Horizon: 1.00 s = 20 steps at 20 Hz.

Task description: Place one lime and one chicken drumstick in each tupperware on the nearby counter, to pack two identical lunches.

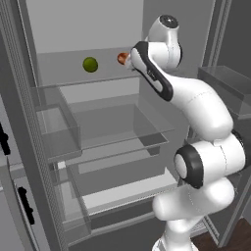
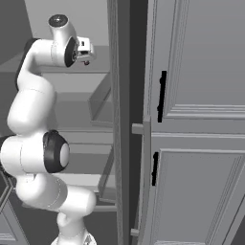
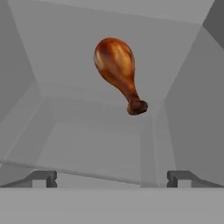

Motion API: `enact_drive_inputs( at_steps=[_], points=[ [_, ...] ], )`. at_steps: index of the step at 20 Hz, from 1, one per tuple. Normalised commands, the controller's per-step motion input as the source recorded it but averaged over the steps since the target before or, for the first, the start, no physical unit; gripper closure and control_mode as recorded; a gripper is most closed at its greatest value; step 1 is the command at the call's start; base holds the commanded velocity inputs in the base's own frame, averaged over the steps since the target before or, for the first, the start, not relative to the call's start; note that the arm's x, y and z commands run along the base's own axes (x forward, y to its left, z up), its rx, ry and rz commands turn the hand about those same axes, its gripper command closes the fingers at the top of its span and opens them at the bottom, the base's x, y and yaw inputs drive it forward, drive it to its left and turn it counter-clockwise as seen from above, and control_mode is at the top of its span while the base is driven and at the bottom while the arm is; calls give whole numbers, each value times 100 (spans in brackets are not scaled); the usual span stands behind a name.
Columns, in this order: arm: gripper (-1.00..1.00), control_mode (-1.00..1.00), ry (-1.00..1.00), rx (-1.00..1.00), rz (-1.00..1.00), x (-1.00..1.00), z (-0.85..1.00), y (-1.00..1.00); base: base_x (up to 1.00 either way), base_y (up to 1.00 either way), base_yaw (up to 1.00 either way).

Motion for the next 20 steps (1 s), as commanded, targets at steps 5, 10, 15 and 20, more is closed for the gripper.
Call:
enact_drive_inputs(
  at_steps=[5,10,15,20],
  points=[
    [-100,-100,0,-5,3,50,-10,7,0,0,0],
    [-100,-100,0,-3,0,39,-14,0,0,0,0],
    [-100,-100,0,-1,0,46,-15,3,0,0,0],
    [-100,-100,0,0,0,57,-5,10,0,0,0]
  ],
)
